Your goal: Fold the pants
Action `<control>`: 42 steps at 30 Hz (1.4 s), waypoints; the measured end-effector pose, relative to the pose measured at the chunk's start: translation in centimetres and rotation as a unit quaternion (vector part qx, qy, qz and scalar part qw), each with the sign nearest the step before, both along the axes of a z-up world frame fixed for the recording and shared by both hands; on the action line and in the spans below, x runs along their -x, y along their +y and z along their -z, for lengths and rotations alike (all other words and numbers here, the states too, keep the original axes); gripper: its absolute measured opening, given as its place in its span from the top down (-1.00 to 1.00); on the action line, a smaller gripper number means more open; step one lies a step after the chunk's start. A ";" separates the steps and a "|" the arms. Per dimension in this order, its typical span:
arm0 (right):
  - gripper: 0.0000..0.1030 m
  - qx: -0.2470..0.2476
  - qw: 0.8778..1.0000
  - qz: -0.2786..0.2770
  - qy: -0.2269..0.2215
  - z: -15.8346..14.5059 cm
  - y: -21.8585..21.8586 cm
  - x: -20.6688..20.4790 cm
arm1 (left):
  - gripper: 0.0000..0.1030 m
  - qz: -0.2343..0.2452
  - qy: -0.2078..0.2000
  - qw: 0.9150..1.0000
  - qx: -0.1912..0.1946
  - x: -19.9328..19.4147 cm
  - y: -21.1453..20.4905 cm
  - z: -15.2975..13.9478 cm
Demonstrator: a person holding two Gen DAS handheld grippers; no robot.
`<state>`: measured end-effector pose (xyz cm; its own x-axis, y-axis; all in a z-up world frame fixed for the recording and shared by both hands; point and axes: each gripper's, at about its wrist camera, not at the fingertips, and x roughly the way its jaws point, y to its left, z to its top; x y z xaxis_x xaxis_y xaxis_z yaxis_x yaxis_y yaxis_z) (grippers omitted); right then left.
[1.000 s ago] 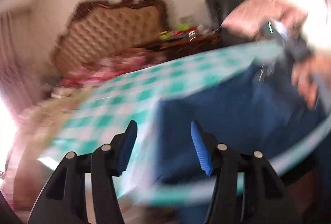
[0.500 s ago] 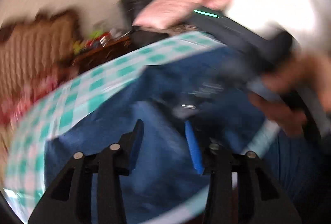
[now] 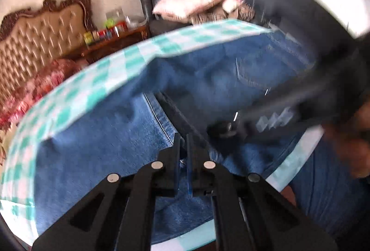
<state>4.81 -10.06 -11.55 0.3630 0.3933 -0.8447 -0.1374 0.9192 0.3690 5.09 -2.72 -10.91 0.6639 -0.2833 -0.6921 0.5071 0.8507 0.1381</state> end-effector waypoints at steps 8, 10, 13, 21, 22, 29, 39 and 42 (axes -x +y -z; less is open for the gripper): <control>0.59 0.032 0.998 0.029 -0.047 -4.2 0.5 -2.3 | 0.07 -0.041 -0.013 0.993 0.114 2.2 4.6 -2.6; 0.55 0.033 0.997 0.009 -0.067 -5.2 2.5 -3.3 | 0.07 -0.104 -0.033 0.985 0.133 3.0 7.8 -3.4; 0.15 0.056 0.993 -0.042 -0.098 -5.3 7.0 -4.9 | 0.11 -0.221 -0.048 0.961 0.157 3.7 14.4 -4.0; 0.17 0.197 0.973 -0.054 -0.107 -0.3 9.5 -7.0 | 0.44 -0.372 0.046 0.914 0.156 3.4 25.9 -0.8; 0.17 0.212 0.969 -0.058 -0.113 -0.2 9.9 -6.8 | 0.42 -0.357 0.018 0.924 0.133 2.8 25.4 -2.0; 0.16 0.219 0.969 -0.049 -0.102 -0.2 10.2 -7.1 | 0.60 -0.244 0.056 0.960 0.128 -9.5 23.0 -3.2; 0.15 0.223 0.969 -0.041 -0.101 0.0 10.6 -7.1 | 0.83 -0.283 0.120 0.943 0.128 -13.2 25.5 0.5; 0.15 0.225 0.969 -0.039 -0.099 0.0 10.7 -7.1 | 0.80 -0.289 0.133 0.936 0.152 -12.9 26.5 1.1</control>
